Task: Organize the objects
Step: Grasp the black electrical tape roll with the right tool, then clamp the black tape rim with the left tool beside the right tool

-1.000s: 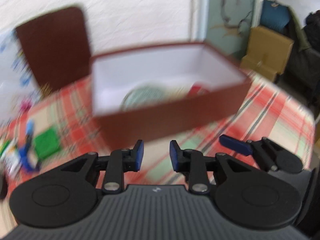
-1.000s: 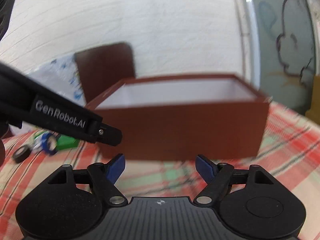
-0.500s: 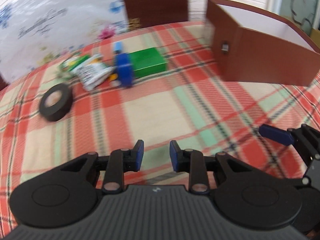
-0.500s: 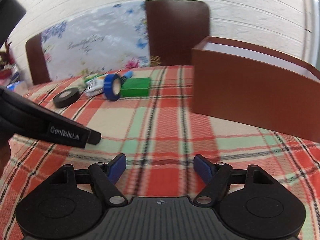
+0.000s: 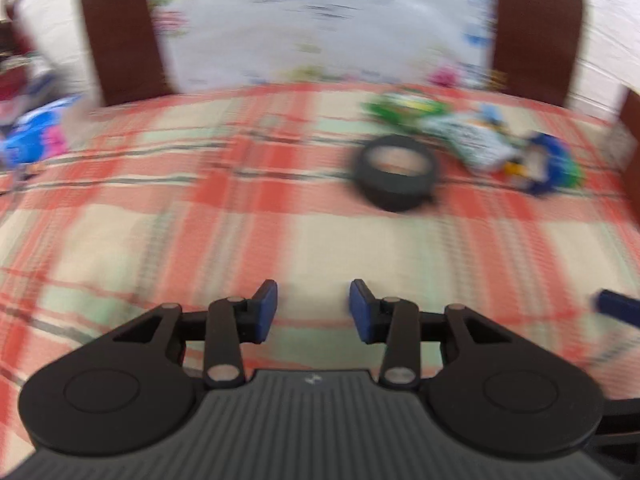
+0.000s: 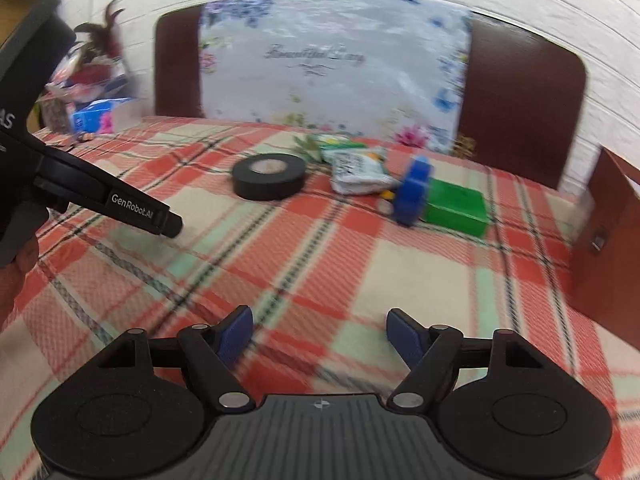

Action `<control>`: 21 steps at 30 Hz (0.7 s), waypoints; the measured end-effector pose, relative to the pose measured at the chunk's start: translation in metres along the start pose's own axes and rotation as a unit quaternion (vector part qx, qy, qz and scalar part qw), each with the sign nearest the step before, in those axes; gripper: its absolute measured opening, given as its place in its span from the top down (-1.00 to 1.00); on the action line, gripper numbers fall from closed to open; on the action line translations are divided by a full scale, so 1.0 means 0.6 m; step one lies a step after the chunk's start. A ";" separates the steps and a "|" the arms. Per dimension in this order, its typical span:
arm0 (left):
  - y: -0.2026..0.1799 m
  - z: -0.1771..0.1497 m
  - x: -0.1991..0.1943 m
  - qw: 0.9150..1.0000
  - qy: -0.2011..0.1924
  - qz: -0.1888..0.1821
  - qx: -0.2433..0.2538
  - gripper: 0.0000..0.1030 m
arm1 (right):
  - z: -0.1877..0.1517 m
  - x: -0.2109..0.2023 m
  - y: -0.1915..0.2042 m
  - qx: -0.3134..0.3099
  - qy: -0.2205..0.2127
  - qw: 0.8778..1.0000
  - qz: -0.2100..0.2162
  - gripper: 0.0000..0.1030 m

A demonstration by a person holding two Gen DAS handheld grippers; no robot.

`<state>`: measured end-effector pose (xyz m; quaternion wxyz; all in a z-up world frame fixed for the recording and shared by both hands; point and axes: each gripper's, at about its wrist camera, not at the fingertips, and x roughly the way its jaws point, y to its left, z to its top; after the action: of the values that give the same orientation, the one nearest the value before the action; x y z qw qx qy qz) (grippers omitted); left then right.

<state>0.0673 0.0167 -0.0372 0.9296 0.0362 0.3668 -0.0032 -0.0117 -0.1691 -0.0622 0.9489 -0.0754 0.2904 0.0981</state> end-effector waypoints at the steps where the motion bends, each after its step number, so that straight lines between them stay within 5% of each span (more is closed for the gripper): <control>1: 0.019 0.001 0.007 1.000 -0.008 0.009 -0.008 0.16 | 0.007 0.008 0.009 -0.011 -0.004 1.000 0.007 -0.39; 5: 0.079 -0.013 0.029 0.997 -0.061 0.018 -0.037 -0.09 | 0.046 0.055 0.043 -0.042 -0.015 0.999 0.026 -0.39; 15: 0.092 -0.021 0.033 0.994 -0.090 -0.005 -0.063 -0.09 | 0.128 0.183 0.043 -0.021 -0.003 0.999 0.030 -0.46; 21: 0.089 -0.023 0.034 0.994 -0.091 -0.003 -0.059 -0.13 | 0.108 0.149 0.040 -0.012 -0.001 0.999 0.035 -0.47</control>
<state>0.0749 0.0711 -0.0577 0.9595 -0.0199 0.2807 0.0127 0.0902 -0.1205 -0.0618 0.9442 -0.0765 0.2909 0.1345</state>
